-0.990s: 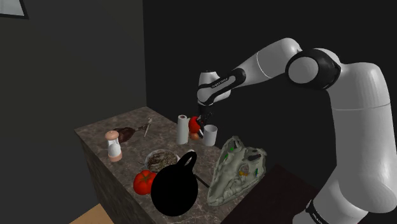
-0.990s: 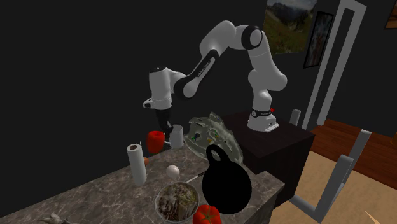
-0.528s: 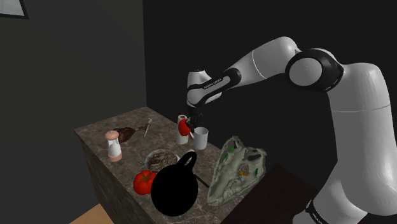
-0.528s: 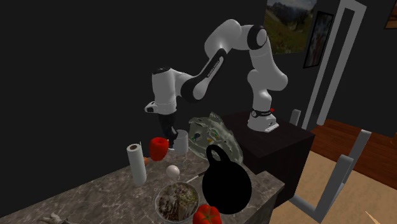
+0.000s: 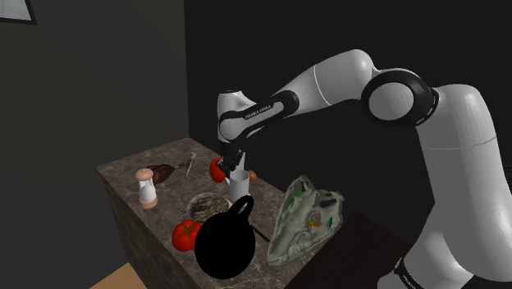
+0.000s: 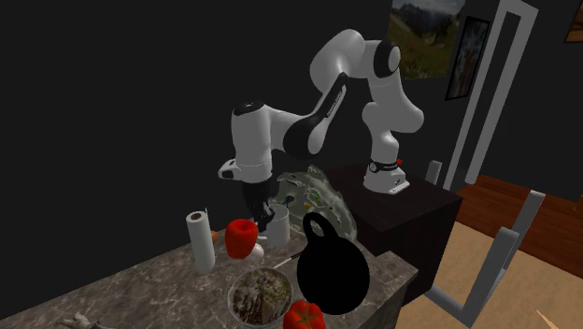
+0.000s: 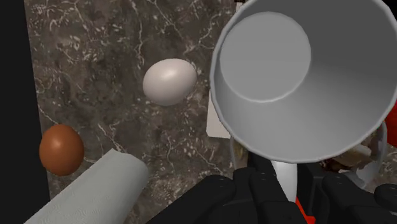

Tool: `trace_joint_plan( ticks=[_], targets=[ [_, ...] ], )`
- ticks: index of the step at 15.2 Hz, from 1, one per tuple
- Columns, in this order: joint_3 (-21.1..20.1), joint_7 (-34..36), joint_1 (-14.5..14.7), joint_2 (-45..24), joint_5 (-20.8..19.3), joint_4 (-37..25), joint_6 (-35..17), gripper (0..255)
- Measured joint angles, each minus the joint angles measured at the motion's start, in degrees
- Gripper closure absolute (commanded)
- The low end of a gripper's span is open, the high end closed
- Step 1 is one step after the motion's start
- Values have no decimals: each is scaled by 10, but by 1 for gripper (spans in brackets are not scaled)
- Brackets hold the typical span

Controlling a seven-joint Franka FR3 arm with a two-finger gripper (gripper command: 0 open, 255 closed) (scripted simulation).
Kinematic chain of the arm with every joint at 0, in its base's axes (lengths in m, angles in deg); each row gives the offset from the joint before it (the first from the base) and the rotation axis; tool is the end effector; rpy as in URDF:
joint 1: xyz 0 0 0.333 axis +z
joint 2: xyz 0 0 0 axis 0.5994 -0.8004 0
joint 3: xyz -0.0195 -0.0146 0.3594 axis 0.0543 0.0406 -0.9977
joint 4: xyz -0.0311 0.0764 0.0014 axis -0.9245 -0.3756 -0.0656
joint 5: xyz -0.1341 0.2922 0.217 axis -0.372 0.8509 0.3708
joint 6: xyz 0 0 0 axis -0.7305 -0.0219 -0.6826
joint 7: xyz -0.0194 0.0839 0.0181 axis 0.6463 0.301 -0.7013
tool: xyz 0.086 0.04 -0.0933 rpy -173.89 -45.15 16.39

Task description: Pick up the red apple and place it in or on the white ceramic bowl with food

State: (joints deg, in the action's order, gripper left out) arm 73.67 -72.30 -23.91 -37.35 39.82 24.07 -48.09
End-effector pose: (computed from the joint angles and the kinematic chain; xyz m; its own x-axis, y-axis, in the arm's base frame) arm 0.6813 0.1703 0.2907 0.9860 0.1611 -0.0438 0.1628 -0.9859 0.0379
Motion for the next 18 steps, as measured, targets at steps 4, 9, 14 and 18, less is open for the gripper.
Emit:
trace_joint_plan(
  ticks=[4,9,14,18],
  targets=[
    [-8,40,33,-26,-3,-52,27,255],
    [-11,57,47,-52,-5,-71,21,255],
    [-9,61,49,-74,-7,-76,-4,255],
    [-6,62,48,-91,-9,-80,-30,255]
  ],
)
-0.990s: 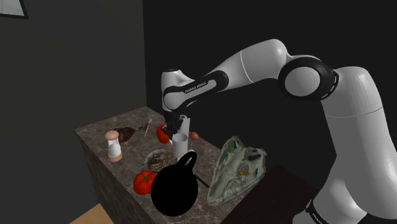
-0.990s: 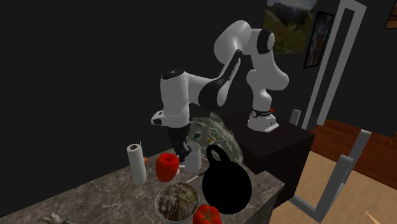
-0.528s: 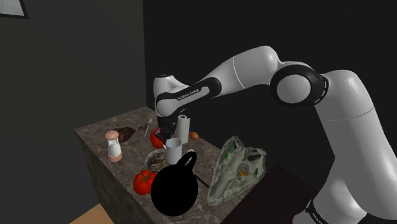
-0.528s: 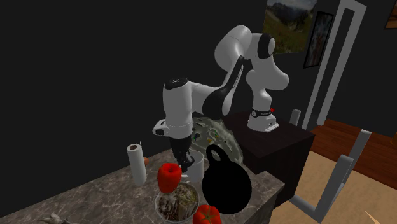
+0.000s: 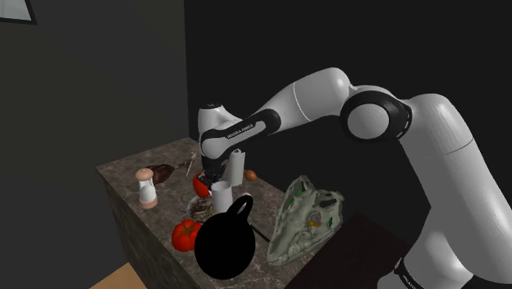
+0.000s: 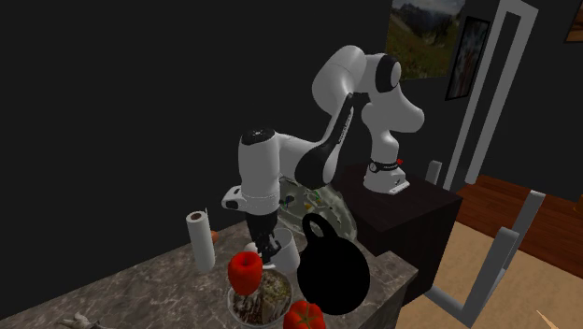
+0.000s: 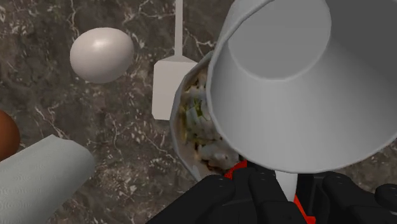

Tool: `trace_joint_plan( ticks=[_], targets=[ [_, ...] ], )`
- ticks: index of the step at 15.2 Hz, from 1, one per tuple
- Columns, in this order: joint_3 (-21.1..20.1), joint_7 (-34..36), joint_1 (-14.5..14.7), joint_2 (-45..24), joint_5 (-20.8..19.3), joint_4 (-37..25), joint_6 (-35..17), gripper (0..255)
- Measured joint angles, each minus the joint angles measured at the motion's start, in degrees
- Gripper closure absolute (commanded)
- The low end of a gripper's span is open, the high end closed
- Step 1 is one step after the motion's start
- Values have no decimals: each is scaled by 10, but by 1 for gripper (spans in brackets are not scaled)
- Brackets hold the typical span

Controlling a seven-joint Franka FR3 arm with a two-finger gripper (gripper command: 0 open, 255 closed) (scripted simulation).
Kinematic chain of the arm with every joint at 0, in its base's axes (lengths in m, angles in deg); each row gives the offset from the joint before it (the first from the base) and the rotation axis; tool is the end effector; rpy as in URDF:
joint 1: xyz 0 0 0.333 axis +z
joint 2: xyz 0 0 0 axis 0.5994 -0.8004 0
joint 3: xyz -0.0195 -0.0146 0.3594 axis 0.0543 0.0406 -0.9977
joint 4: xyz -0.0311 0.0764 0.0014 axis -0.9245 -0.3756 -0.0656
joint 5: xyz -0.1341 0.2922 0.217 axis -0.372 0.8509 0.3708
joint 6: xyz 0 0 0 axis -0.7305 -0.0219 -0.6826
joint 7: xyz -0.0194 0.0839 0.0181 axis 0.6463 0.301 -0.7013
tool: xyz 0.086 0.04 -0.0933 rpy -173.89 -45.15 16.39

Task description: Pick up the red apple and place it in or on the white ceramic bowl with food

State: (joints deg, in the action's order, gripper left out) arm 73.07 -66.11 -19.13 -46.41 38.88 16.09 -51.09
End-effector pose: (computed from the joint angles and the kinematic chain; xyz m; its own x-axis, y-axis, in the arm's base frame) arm 0.6993 0.2437 0.2417 0.9881 0.1539 -0.0062 0.1540 -0.9874 0.0363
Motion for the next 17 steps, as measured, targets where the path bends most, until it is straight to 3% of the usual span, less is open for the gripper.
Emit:
trace_joint_plan(
  ticks=[9,10,17],
  targets=[
    [0,0,1,-21,0,7,-16,255],
    [0,1,1,-19,0,9,-17,0],
    [-2,0,2,-16,1,15,-9,0]
  ],
)
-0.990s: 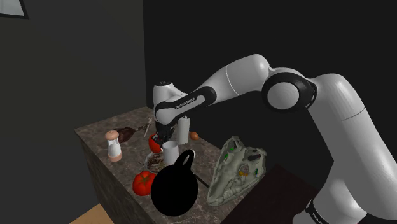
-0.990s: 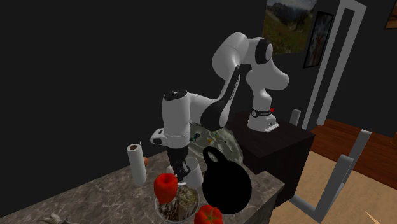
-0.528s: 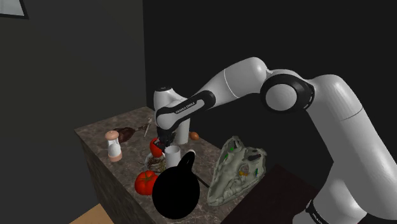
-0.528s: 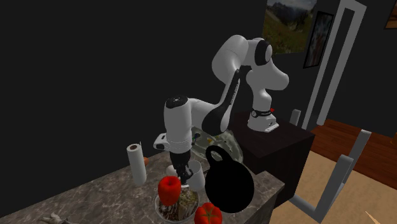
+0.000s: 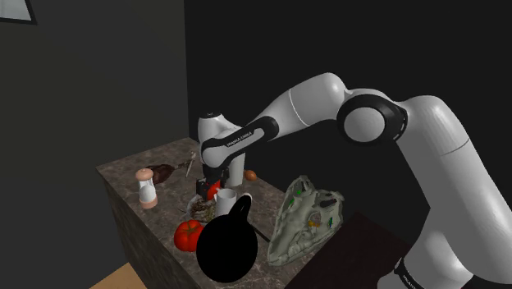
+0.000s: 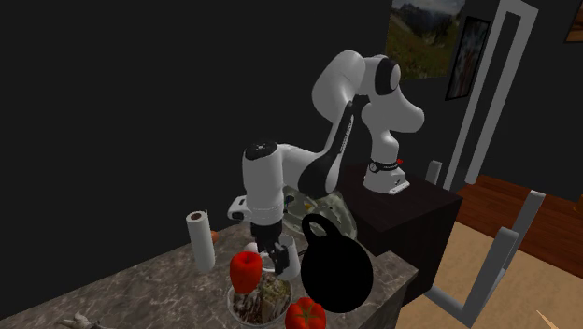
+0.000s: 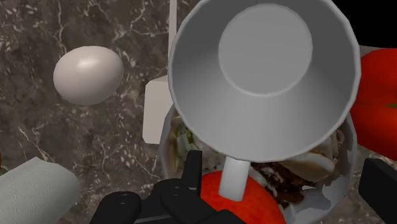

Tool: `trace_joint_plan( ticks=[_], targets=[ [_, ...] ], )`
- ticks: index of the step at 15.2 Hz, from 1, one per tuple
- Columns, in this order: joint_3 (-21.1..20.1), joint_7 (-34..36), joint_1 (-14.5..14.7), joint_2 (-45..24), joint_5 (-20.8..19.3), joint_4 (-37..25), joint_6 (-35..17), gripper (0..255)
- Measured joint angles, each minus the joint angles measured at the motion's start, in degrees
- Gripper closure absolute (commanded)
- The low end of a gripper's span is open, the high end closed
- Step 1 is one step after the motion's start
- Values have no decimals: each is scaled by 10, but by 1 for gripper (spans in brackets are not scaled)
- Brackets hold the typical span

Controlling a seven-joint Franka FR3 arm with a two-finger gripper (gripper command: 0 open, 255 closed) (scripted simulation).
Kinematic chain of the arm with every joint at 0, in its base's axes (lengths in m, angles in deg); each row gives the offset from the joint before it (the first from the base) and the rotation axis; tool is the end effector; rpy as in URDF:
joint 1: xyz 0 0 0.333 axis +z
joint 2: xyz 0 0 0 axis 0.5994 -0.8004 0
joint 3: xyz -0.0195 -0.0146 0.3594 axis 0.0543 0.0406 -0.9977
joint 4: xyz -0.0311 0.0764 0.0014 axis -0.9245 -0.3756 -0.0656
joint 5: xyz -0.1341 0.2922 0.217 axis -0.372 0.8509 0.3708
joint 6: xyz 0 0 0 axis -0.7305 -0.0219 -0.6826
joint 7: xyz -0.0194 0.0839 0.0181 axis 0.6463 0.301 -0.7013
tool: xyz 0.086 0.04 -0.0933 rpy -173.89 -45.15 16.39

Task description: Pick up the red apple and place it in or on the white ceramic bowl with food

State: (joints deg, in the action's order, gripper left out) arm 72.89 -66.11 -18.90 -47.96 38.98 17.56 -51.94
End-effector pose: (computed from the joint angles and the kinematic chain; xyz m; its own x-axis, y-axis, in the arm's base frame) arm 0.6892 0.2460 0.2121 0.9861 0.1600 -0.0443 0.1617 -0.9861 0.0382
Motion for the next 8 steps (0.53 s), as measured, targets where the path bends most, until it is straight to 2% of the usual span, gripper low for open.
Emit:
trace_joint_plan(
  ticks=[4,8],
  targets=[
    [-2,-1,0,31,2,-7,38,0],
    [-2,-2,0,33,2,-11,44,0]
  ],
)
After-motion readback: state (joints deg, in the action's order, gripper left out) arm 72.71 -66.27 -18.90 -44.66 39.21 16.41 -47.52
